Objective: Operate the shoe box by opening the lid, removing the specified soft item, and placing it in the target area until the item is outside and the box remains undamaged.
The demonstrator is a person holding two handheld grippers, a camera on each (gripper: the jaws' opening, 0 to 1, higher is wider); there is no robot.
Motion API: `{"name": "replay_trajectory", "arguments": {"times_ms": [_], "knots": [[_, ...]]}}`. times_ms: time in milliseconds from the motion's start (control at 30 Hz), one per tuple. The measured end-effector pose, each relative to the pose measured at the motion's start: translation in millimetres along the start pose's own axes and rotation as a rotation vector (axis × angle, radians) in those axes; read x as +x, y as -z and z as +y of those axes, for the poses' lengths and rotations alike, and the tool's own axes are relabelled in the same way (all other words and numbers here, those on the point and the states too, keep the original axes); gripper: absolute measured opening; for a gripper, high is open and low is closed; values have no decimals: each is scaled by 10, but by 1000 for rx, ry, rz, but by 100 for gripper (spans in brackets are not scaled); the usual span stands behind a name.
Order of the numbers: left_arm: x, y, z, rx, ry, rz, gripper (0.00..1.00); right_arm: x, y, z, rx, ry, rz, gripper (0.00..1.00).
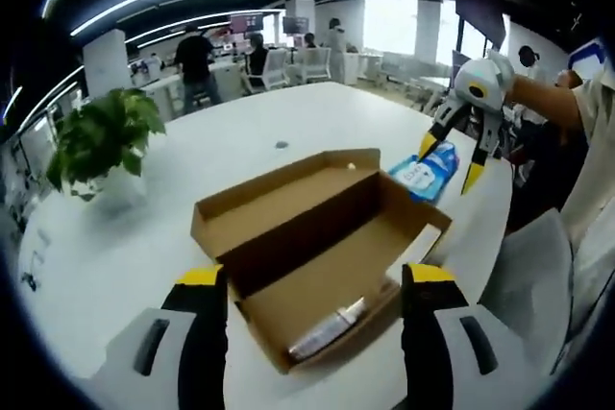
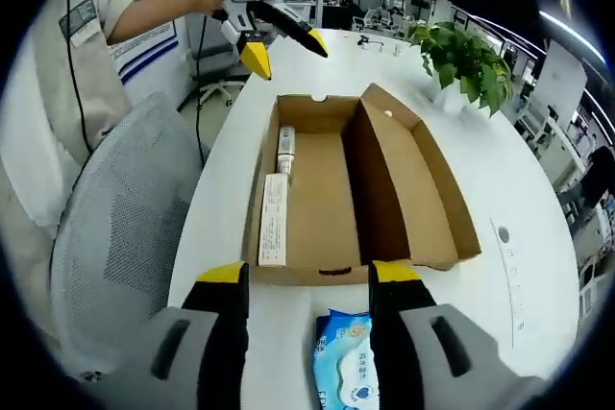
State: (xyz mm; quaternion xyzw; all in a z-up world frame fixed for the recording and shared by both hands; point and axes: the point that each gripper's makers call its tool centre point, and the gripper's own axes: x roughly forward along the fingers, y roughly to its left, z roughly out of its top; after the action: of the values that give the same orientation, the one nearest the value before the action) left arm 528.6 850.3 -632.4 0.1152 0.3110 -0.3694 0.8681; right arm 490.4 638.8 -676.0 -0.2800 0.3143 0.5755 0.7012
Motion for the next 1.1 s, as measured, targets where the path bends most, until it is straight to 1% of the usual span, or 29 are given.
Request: {"name": "replay_trajectory", "arguments": {"times_ms": [100,233,367,467,500,567,633,767,833,1033,1067,1100], "knots": [[-46,131,71,-34,-27,5,71,94,-15,4,-7,-12,9,46],[-67,299,113,-65,-50,29,66,227,-27,13,-21,-27,22,46],[-68,438,148,-129,-69,41,55,350,-24,26,-37,-43,39,46],[-57,571,205,-149,-101,78,48,430,-15,19,-40,-52,46,46],[-49,601,222,-155,-108,82,47,463,-6,14,-40,-55,50,46],[-44,634,222,-190,-109,82,45,505,7,17,-43,-61,57,46],[-41,658,232,-204,-113,85,42,553,21,32,-51,-74,63,46],[-30,753,278,-230,-140,109,37,640,44,50,-64,-99,73,44],[-22,783,294,-262,-149,111,33,679,62,52,-64,-109,80,44],[46,868,304,-314,-155,123,22,780,92,87,-50,-143,89,43],[61,894,306,-321,-158,129,20,789,94,90,-50,-147,89,43],[70,907,307,-325,-160,131,16,792,68,102,-40,-154,75,42]]}}
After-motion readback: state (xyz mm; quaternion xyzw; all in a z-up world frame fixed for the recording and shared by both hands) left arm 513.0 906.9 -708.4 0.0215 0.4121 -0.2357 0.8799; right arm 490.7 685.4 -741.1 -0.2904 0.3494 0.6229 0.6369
